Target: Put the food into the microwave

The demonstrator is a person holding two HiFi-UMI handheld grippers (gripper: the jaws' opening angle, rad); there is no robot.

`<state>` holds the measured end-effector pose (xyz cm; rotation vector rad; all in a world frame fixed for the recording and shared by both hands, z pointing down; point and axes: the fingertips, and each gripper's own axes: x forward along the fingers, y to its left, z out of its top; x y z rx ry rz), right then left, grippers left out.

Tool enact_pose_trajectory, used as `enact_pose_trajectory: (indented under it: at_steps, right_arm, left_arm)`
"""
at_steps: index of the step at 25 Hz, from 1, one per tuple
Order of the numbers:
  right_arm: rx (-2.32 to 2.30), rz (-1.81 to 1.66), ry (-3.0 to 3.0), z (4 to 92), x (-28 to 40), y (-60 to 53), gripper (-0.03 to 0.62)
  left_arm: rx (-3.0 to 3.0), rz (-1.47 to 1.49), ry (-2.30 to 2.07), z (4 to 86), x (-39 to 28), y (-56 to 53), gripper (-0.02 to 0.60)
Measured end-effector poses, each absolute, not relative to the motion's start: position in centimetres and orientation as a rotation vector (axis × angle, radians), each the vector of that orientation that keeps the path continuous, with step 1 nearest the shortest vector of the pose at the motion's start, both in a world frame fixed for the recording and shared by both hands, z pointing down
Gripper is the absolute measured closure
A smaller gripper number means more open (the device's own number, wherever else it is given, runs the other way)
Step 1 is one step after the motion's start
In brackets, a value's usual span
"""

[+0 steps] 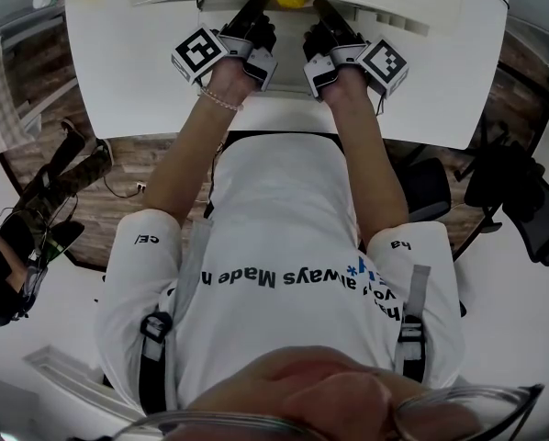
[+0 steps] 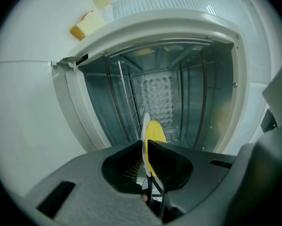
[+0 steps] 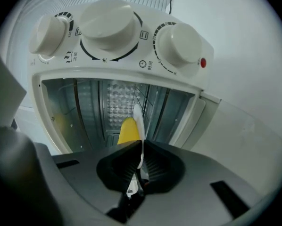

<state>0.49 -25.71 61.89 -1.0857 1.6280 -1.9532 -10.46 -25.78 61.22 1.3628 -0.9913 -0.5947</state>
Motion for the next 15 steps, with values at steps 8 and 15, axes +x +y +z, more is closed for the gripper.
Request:
enact_pose_trajectory:
  at_steps: [8, 15]
  right_arm:
    - [-1.089, -1.951, 1.598, 61.9, -0.1, -26.8, 0.572]
    - [-1.054, -1.955, 1.594, 61.8, -0.6, -26.9, 0.571]
  left_arm:
    - [1.362, -0.575, -0.996, 61.3, -10.2, -25.7, 0.563]
    - [1.353, -0.586, -0.997, 61.4, -10.0, -26.2, 0.571]
